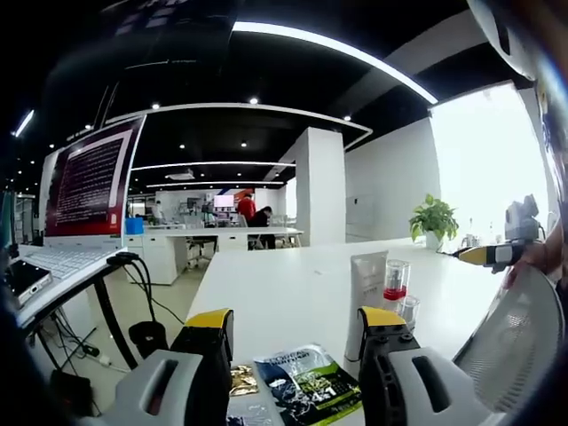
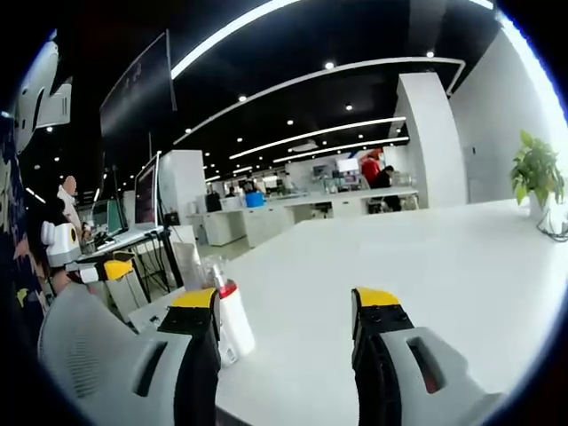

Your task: Arrange the skincare products in the storage area until every visible bottle or jar stands upright without overlapping.

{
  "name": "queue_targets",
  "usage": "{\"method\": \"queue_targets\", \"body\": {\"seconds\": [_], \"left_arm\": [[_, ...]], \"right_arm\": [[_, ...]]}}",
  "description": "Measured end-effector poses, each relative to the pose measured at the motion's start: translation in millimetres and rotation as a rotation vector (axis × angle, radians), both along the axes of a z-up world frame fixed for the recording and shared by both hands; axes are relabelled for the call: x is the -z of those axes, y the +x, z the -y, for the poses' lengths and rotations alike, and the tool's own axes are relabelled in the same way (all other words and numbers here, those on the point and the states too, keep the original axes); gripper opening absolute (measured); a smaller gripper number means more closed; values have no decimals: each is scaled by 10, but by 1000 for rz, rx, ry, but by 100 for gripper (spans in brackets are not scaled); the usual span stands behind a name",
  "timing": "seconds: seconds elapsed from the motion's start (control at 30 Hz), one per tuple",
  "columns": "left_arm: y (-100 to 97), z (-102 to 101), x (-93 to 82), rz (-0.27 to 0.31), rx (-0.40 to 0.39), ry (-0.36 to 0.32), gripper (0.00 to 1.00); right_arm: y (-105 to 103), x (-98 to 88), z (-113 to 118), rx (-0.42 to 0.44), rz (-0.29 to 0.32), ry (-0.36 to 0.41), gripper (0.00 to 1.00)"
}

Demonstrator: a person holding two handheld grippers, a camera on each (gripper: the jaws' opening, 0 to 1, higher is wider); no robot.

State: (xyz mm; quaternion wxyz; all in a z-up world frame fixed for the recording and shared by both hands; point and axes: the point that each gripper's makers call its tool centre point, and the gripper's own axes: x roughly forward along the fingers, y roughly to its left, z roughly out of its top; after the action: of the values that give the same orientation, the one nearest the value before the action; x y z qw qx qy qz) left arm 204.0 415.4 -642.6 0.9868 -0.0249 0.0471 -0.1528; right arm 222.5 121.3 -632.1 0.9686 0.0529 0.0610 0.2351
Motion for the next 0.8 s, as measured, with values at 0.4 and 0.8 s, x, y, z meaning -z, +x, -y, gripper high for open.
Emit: {"method": "queue_targets", "body": {"seconds": [0.4,0.8], "left_arm": [[-12,-29,5,-1,-23,-2,58],[-25,13,-28,-11,-23,1,58]], "right_arm": [[-2,109,12,-19,-44,-35,54],[-14,136,13,-22,-53,-50,52]]}}
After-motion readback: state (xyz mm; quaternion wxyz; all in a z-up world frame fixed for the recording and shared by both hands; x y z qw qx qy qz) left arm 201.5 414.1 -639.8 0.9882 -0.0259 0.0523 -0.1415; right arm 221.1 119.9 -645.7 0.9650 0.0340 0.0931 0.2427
